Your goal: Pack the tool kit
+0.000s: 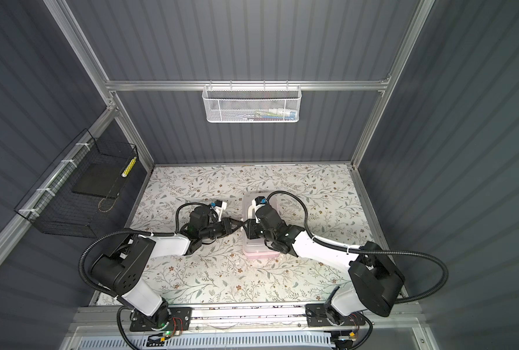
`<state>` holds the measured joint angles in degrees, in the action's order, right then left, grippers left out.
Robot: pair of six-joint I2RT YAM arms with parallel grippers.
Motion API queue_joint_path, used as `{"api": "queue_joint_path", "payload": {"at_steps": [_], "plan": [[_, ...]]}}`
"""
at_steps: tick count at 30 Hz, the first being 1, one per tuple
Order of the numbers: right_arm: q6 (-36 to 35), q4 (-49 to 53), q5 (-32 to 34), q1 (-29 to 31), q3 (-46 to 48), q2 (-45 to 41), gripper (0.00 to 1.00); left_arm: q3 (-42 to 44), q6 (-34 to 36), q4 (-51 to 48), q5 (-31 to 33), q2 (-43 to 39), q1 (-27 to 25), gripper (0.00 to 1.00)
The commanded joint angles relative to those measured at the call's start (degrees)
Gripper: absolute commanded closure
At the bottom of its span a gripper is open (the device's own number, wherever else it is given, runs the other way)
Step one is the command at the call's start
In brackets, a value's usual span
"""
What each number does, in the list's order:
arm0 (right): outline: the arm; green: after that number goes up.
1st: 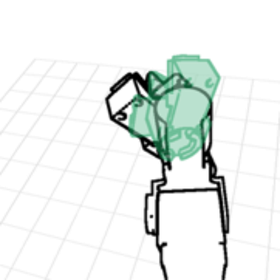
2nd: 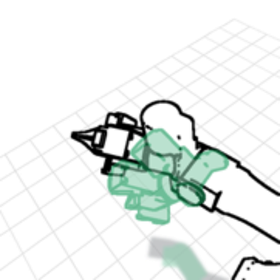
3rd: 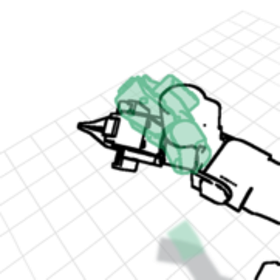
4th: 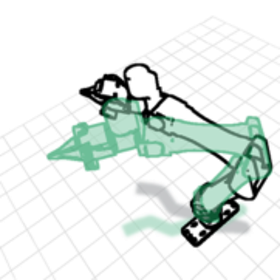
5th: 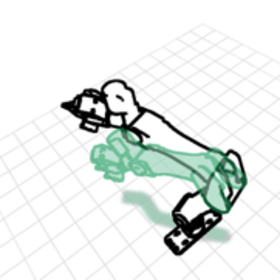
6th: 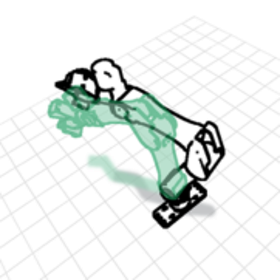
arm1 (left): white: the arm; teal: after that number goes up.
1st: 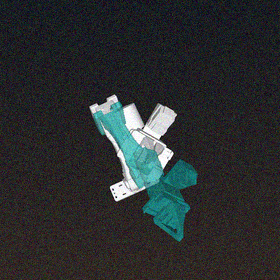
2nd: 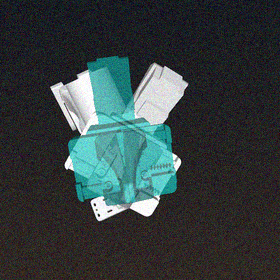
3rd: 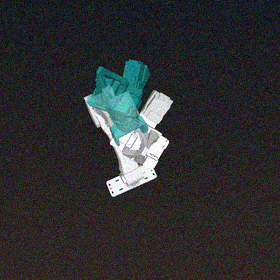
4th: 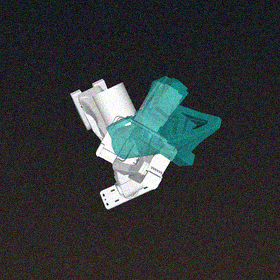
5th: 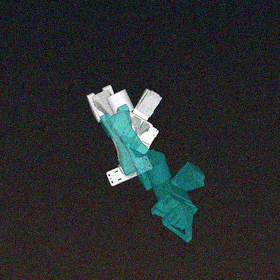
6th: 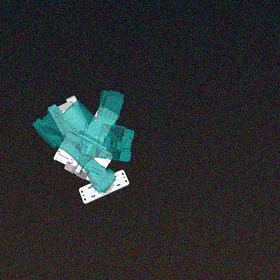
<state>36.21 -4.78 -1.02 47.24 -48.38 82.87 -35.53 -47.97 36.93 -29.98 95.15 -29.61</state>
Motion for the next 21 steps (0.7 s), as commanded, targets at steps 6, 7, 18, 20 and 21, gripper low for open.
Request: {"api": "queue_joint_path", "payload": {"at_steps": [6, 7, 18, 20, 21], "plan": [[1.6, 7.9, -1.4, -0.1, 2.0, 3.0, 0.64, -0.3, -1.2, 3.0, -1.8, 2.6, -2.3, 0.71], [1.6, 8.0, -1.3, -0.1, 2.0, 2.9, 0.64, -0.4, -1.1, 2.7, -1.8, 2.3, -2.3, 0.70], [-1.7, 12.5, 1.7, -0.4, -1.2, -0.2, 0.63, -1.6, 6.3, -13.6, 10.6, -9.9, -2.3, 0.35], [-2.6, 13.4, 2.2, -0.8, -2.1, -1.1, 0.63, -2.3, 7.9, -16.1, 14.1, -12.1, -2.3, 0.30], [-3.0, 13.8, 2.2, -1.1, -2.5, -1.7, 0.63, -2.7, 8.7, -17.7, 15.4, -13.2, -2.2, 0.25]]}}
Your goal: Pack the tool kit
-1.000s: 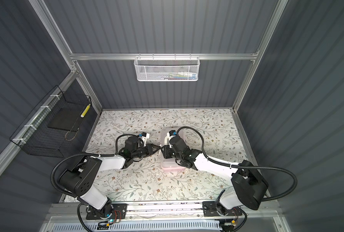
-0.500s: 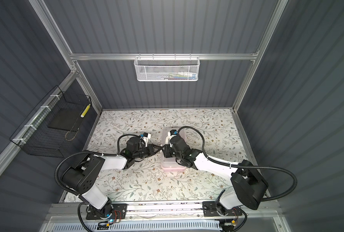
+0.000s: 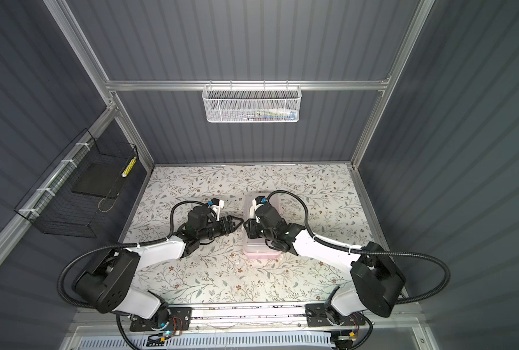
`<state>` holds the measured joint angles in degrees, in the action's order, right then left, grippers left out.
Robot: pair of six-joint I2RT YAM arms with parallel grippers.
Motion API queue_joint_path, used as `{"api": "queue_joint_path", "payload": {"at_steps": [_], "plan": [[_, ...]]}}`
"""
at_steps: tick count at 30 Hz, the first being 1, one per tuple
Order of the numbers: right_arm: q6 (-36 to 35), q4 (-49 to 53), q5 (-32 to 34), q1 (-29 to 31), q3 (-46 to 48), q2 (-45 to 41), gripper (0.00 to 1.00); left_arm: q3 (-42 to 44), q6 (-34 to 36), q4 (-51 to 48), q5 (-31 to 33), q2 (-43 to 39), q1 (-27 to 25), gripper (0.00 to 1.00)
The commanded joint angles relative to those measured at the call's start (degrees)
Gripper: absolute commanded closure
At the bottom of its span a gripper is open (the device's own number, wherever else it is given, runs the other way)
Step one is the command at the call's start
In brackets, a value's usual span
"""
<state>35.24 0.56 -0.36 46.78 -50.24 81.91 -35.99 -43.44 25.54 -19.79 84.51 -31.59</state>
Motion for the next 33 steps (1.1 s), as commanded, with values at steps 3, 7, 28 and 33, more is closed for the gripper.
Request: {"api": "queue_joint_path", "payload": {"at_steps": [3, 7, 28, 33], "plan": [[-3.9, 9.9, 2.0, -1.3, -2.9, -2.0, 0.61, -3.7, 6.0, -9.8, 8.4, -4.8, -0.2, 0.13], [-7.2, 12.5, 3.5, -1.9, -6.9, -4.0, 0.50, -5.4, 8.5, -14.9, 15.6, -7.3, -0.2, 0.01], [-35.1, -2.5, 33.3, -7.4, 5.5, -18.1, 0.13, 6.9, 43.0, 7.7, 66.4, -9.1, 6.7, 0.00], [-35.8, -9.2, 33.1, -10.2, 8.3, -19.5, 0.10, 11.2, 46.8, 15.2, 68.1, -4.2, 12.9, 0.01]]}}
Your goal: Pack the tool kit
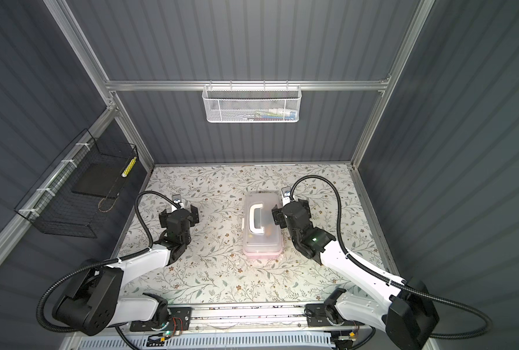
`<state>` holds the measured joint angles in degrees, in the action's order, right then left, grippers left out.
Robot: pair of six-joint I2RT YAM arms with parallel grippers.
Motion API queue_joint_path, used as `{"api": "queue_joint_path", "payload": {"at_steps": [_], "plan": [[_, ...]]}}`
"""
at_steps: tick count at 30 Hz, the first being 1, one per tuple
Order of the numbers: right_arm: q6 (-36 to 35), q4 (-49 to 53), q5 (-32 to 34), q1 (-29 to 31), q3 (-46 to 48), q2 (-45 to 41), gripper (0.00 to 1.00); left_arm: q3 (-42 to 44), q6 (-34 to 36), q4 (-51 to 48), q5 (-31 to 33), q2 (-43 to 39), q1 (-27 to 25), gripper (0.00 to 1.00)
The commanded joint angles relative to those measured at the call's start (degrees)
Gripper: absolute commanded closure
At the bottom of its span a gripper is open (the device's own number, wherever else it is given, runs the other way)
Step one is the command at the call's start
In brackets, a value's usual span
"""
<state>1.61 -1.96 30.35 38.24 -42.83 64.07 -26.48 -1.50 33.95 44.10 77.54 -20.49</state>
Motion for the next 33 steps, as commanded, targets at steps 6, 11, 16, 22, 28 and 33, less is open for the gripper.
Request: {"api": "queue_joint_path", "payload": {"at_steps": [6, 11, 16, 22, 28, 33], "plan": [[2.4, -9.0, -3.4, -7.0, 2.3, -3.7, 0.06, 4.4, 0.9, 22.6, -9.9, 14.0, 9.8, 0.00], [2.7, -10.1, -4.1, -10.7, 3.9, -3.8, 0.04, 3.3, -0.2, 21.5, -18.6, 17.5, 12.9, 0.00], [-0.3, -16.4, -1.9, -14.4, 8.3, -3.6, 0.01, 1.2, 0.9, 24.1, -18.2, 21.7, 13.5, 0.00], [1.0, -20.6, 2.6, -23.6, 10.7, 1.6, 0.01, 0.7, 0.0, 21.1, -18.7, 20.9, 13.5, 0.00], [-3.1, -28.0, 8.6, -27.3, 10.5, 14.4, 0.01, 0.7, 0.0, 21.3, -18.6, 21.0, 13.5, 0.00], [-1.7, -43.7, 1.1, -31.1, 17.3, 18.8, 0.01, 0.6, -0.2, 20.6, -18.6, 20.8, 13.5, 0.00]]}}
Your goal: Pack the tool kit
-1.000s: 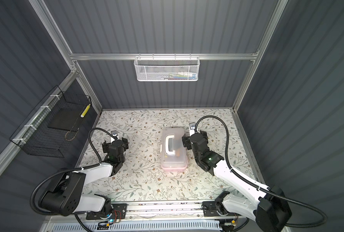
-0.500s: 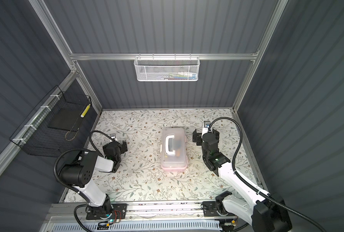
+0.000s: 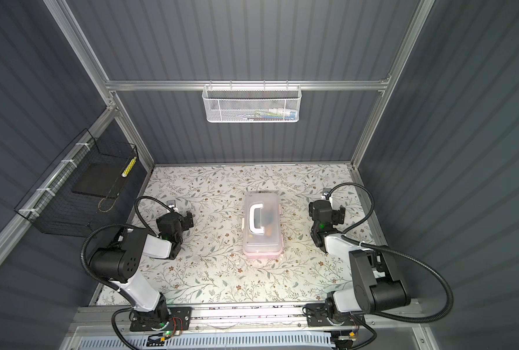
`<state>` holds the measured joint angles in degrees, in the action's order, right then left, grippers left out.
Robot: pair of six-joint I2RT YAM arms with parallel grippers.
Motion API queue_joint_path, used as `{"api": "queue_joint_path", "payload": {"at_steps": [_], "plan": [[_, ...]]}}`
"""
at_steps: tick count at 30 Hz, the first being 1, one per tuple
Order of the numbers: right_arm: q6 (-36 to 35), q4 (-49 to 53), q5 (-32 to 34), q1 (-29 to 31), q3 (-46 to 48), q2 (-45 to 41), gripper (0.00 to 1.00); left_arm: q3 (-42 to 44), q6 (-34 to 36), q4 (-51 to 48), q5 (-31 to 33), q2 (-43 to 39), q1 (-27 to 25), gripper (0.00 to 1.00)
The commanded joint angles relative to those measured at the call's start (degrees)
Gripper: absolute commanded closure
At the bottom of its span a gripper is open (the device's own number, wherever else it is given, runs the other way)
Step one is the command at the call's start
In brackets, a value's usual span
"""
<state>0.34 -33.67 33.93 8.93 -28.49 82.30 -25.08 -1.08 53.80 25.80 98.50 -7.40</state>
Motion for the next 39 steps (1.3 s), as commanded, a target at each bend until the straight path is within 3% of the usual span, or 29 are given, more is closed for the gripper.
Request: {"api": "queue_joint_path", "payload": {"at_steps": [1, 2, 3, 6, 7, 9, 11, 14, 16, 39], "plan": [[-1.0, -16.6, -4.0, -2.5, 4.6, 1.6, 0.01, -0.8, -0.6, 0.7, -0.3, -0.2, 0.4, 0.00], [-0.5, -15.1, -5.0, -2.8, 4.9, 0.7, 0.01, -0.8, -0.6, 0.8, -0.3, -0.1, 0.4, 0.00], [0.1, -13.7, -10.8, -4.3, 5.7, -1.0, 0.01, -0.8, -0.6, 0.8, -0.3, -0.1, 0.4, 0.00], [2.5, -24.5, -27.5, -10.7, 11.3, 0.5, 0.01, -0.8, -0.6, 0.8, -0.3, -0.2, 0.4, 0.00], [3.4, -30.3, -27.2, -11.4, 12.5, 2.9, 0.01, -0.8, -0.6, 0.8, -0.3, -0.1, 0.4, 0.00], [4.6, -19.8, -27.3, -11.7, 10.4, -0.4, 0.01, -0.7, -0.6, 0.7, -0.4, -0.1, 0.4, 0.00], [4.1, -26.2, -27.2, -11.8, 11.2, 2.0, 0.01, -0.8, -0.6, 0.8, -0.3, -0.1, 0.4, 0.00], [4.2, -21.2, -27.0, -11.6, 10.3, 0.2, 0.01, -0.8, -0.6, 0.8, -0.3, -0.1, 0.4, 0.00], [3.8, -24.6, -27.3, -11.5, 10.9, 1.5, 0.01, -0.9, -0.6, 0.8, -0.3, -0.1, 0.4, 0.00], [3.4, -21.5, -27.5, -11.0, 9.3, 1.8, 0.01, -0.8, -0.6, 0.8, -0.3, -0.1, 0.4, 0.00]]}}
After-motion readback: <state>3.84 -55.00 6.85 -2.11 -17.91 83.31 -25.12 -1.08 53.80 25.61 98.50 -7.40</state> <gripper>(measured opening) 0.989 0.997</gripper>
